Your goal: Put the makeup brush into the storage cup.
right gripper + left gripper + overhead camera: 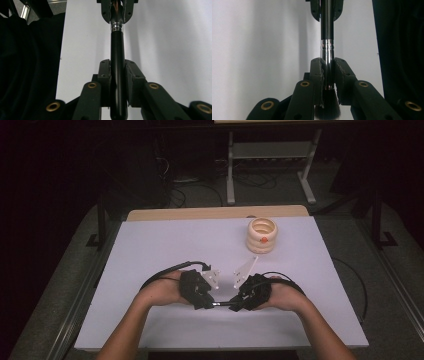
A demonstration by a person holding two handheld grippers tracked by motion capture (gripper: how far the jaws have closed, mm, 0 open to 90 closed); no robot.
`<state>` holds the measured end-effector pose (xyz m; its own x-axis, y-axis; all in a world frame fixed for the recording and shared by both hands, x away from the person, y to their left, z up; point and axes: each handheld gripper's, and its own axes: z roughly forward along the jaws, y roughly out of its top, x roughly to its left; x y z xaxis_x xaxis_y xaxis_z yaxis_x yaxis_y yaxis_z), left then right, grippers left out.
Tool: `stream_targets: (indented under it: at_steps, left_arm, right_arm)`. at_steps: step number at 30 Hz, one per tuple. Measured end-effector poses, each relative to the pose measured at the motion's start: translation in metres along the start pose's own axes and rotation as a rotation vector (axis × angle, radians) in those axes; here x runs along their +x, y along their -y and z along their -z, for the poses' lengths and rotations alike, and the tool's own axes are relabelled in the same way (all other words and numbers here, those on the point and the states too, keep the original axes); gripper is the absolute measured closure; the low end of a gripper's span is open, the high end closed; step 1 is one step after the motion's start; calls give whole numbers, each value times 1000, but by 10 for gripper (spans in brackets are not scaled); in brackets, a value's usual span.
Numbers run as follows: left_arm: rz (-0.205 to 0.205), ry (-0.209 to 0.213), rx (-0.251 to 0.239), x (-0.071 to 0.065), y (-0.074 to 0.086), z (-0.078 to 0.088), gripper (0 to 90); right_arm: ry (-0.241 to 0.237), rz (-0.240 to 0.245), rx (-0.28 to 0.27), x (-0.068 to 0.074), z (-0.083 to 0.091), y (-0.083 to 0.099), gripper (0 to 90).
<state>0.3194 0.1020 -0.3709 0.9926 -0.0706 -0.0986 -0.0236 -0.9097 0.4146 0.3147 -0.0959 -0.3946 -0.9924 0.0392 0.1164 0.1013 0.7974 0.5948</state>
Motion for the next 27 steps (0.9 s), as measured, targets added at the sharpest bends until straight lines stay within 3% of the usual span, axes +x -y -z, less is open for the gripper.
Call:
stream_targets:
  at_steps: [13, 15, 20, 21, 27]
  left_arm:
    - [2, 1, 7, 0, 0, -2, 764]
    - [10, 8, -7, 1, 1, -1, 743]
    - [-5, -11, -65, 1, 2, 5, 567]
    - [-7, -10, -76, 2, 2, 7, 552]
    - [-26, -11, -147, 1, 4, 14, 505]
  right_arm:
    - [-1, -15, 7, 0, -2, 0, 782]
    - [3, -21, 4, 0, -2, 1, 782]
    - [5, -31, -14, -3, -1, 4, 780]
    - [2, -50, -24, -2, 0, 5, 780]
    - [-1, -45, -101, -4, 3, 11, 780]
